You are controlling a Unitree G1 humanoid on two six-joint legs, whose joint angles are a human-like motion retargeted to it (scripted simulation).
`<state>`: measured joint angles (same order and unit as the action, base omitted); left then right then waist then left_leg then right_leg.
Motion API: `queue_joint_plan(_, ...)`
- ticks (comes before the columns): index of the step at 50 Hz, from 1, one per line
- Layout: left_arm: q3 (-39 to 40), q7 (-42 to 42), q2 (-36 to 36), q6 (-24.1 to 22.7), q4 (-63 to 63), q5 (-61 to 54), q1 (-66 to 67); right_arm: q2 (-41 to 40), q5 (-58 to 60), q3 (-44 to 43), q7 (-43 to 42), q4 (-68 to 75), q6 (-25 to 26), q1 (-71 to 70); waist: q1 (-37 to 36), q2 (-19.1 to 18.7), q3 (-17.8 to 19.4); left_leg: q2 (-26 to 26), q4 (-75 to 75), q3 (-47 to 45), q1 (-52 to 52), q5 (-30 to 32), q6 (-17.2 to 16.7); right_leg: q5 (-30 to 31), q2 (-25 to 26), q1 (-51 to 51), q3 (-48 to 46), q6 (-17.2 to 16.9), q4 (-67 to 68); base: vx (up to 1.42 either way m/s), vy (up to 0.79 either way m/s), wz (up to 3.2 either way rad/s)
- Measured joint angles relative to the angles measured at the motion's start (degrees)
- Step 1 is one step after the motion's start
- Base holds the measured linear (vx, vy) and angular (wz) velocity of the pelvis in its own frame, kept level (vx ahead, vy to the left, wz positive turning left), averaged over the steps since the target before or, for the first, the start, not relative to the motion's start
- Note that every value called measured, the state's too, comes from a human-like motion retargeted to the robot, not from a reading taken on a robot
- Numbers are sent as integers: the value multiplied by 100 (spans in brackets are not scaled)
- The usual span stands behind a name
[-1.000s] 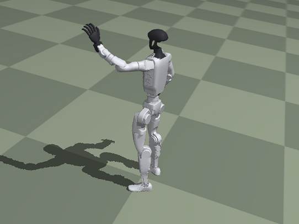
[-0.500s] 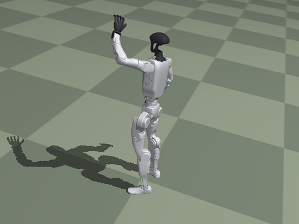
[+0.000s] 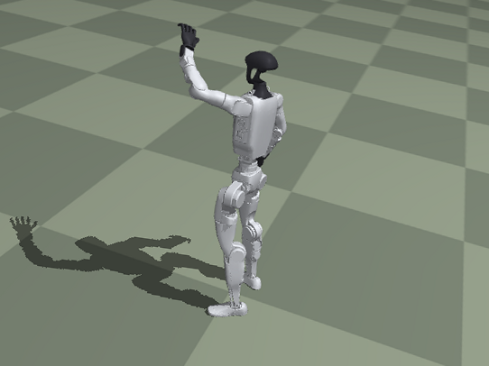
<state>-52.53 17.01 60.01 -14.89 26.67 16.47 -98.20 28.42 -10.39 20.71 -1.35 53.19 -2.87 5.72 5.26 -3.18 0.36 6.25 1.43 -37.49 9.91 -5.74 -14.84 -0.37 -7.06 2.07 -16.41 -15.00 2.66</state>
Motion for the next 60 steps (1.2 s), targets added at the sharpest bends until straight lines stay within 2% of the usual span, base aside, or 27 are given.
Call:
queue_joint_plan(5, 407, 1599, -619, 706, 1075, -146, -527, -41, -210, 88, -176, 112, 13, 4, 140, 8, -16, -12, 22, 17, -24, 29, 28, -3, -6, -26, -8, 0, -1, 0, 0, 0)
queue_joint_plan(10, 195, 2149, -781, 730, 890, -305, -782, -68, -265, 71, -274, 170, 28, -42, 218, 9, -32, -4, 43, -84, 5, 42, 32, 7, 27, -63, 91, 0, -4, 0, -2, -14)
queue_joint_plan(14, -305, 1997, -343, 535, 381, 730, -624, -80, -143, -13, -293, 111, -85, -68, 263, 0, -40, 41, 36, -242, 62, 37, 3, 25, 101, -96, 234, 0, -3, 0, -5, -34)
queue_joint_plan(17, -316, 1896, -53, 606, 463, 1216, -373, -101, -72, -98, -313, 17, -154, -79, 295, -3, -32, 72, 26, -352, 104, 34, -7, 36, 155, -117, 334, 0, 3, 0, -5, -33)
queue_joint_plan(22, 311, 1764, -78, 867, 1121, 769, -40, -148, -183, -221, -372, -64, -141, -21, 310, -24, -38, 103, 29, -449, 142, 47, -7, 43, 213, -141, 423, 0, 10, 0, -3, -14)
queue_joint_plan(25, 435, 1857, -201, 873, 1042, 586, -47, -167, -297, -224, -399, 19, -103, 49, 297, -48, -65, 116, 41, -446, 137, 61, -7, 42, 231, -147, 418, 0, 6, 0, 0, 0)
queue_joint_plan(32, -359, 1800, -136, 389, -450, 1052, -118, -214, -162, -26, -182, 345, 11, 95, 309, -25, -131, 130, 55, -372, 87, 83, -3, 32, 233, -152, 340, 0, -4, 0, 0, 0)
queue_joint_plan(36, -513, 1683, 90, 229, -830, 1267, 60, -208, -66, -89, -174, 269, -41, 74, 344, -7, -122, 142, 44, -383, 80, 87, -7, 38, 248, -158, 346, 0, -7, 0, 0, 0)
queue_joint_plan(48, 171, 1466, 336, 248, -329, 707, 715, -157, -205, -374, -520, -26, -127, -54, 360, -51, -50, 157, 24, -515, 136, 101, -8, 60, 298, -162, 470, 0, -20, 0, 0, 0)
queue_joint_plan(55, 482, 1640, 478, 201, -1029, 713, 955, -212, 24, -403, -437, -214, -136, -20, 346, 69, 20, 146, 13, -426, 104, 105, -9, 36, 263, -133, 392, 0, -31, 0, 0, 0)
queue_joint_plan(60, 1033, 1426, 807, 41, -1967, 350, 1546, 15, 688, -687, -401, -1309, -226, 180, 297, 162, 107, 136, 10, -336, 63, 112, -10, 26, 239, -116, 308, 0, -37, 0, 0, 0)
